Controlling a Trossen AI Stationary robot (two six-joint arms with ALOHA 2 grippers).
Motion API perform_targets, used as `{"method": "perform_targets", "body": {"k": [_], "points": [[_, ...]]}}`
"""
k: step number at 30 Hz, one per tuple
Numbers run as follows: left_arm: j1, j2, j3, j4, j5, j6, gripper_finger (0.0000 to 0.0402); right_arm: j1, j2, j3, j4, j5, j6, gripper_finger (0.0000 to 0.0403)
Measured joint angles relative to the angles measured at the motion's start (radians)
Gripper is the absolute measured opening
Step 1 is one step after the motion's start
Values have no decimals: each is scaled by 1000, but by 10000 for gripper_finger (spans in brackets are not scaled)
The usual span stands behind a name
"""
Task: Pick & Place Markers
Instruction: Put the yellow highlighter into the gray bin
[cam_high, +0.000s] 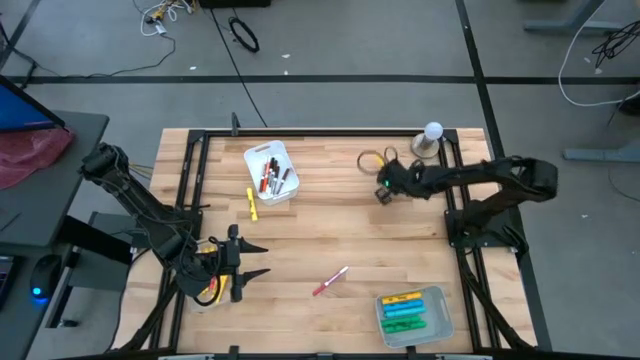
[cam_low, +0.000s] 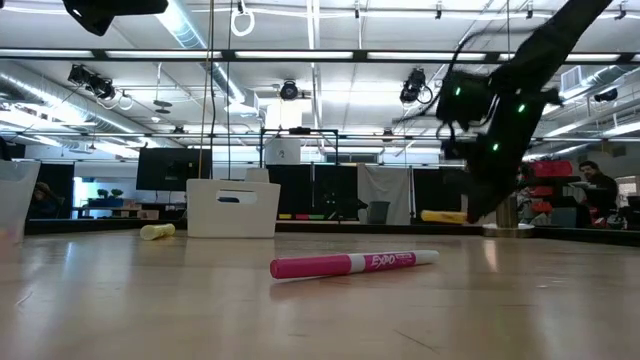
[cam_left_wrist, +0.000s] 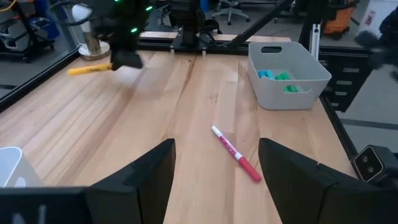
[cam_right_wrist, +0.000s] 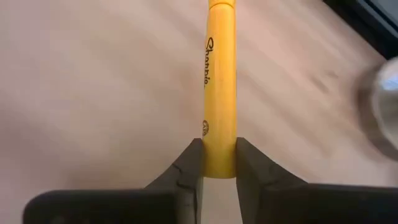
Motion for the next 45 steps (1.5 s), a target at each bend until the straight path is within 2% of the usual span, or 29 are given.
{"method": "perform_targets", "body": {"k": [6, 9, 12, 16, 19, 23, 26, 30, 34, 36, 40, 45], "points": [[1, 0, 0, 0, -20, -20, 236, 374, -155, 125, -292, -17, 66, 56], [1, 0, 0, 0, -41, -20, 236, 566, -204, 234, -414, -60, 76, 55], [1, 0, 0, 0, -53, -20, 236, 727, -214, 365, -573, -135, 157, 55], [1, 0, 0, 0, -53, -21, 236, 914, -207, 527, -734, -289, 331, 55], [1, 0, 0, -1, -56, -19, 236, 1049, -206, 601, -755, -387, 506, 55], [1, 0, 0, -4, -69, -19, 236, 1208, -201, 648, -744, -455, 775, 55], [1, 0, 0, -5, -71, -19, 236, 1309, -181, 644, -748, -523, 912, 55], [1, 0, 0, -6, -73, -4, 236, 1402, -129, 601, -743, -605, 909, 55], [5, 0, 0, -5, -79, 27, 236, 1431, -65, 554, -627, -617, 744, 59], [15, 0, 0, -5, -81, 34, 236, 1430, -32, 540, -589, -609, 667, 62], [49, 0, 0, -5, -82, 34, 236, 1393, 47, 526, -636, -598, 635, 62], [87, 0, 0, -5, -82, 33, 236, 1318, 135, 526, -612, -604, 553, 66]]}}
